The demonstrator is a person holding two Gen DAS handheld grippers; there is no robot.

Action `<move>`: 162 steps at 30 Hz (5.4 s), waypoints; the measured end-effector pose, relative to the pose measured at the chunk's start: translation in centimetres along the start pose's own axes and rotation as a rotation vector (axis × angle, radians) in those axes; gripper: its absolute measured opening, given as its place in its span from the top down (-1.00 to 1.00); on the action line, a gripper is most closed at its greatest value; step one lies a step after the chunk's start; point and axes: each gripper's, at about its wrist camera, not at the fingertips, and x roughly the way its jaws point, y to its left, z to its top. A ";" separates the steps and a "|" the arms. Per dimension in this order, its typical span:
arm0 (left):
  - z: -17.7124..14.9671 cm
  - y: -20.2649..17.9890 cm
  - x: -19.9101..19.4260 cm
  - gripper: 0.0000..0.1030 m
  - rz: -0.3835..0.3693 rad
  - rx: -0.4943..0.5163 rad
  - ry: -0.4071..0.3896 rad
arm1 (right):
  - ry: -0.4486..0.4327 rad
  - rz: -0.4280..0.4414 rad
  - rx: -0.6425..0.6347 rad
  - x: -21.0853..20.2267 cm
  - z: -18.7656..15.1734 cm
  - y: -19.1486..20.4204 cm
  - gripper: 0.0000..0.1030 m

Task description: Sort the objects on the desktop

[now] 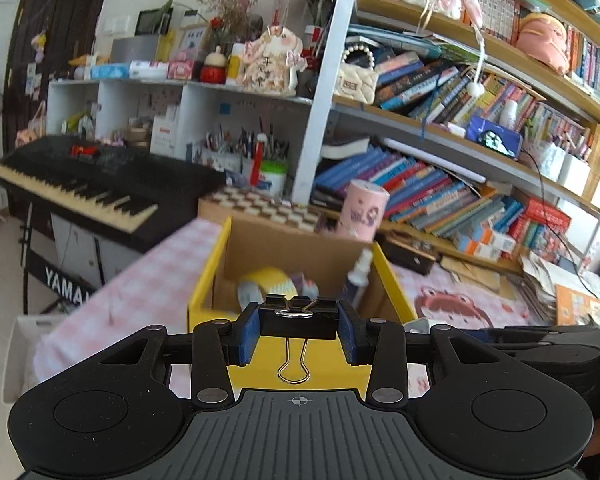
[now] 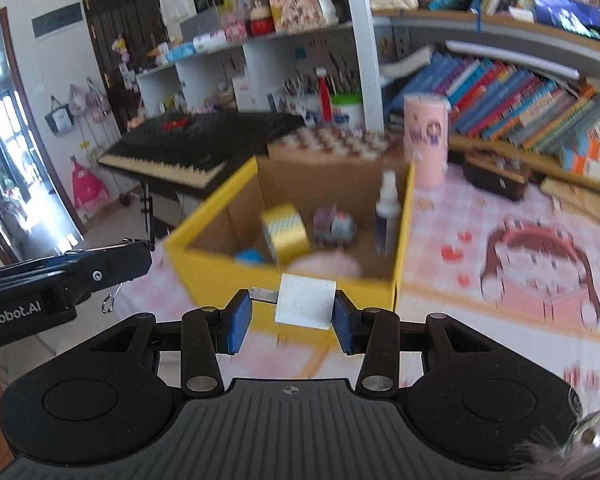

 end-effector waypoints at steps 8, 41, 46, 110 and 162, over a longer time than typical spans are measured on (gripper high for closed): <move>2.3 0.1 5.7 0.25 0.052 0.035 0.015 | 0.024 0.015 -0.094 5.7 3.8 -2.0 0.22; -0.7 -0.4 18.6 0.24 0.128 0.128 0.383 | 0.486 0.123 -0.852 23.6 5.0 -1.8 0.22; -0.7 -0.4 18.7 0.23 0.129 0.121 0.377 | 0.488 0.123 -0.846 23.6 4.9 -1.7 0.21; -5.9 -2.9 -5.8 -0.57 0.045 0.061 0.007 | -0.034 -0.196 -0.059 -7.4 -6.4 -0.6 -0.18; -11.1 -9.4 -4.7 -0.99 0.039 0.200 0.174 | 0.024 -0.501 0.196 -12.8 -16.2 -3.7 -0.69</move>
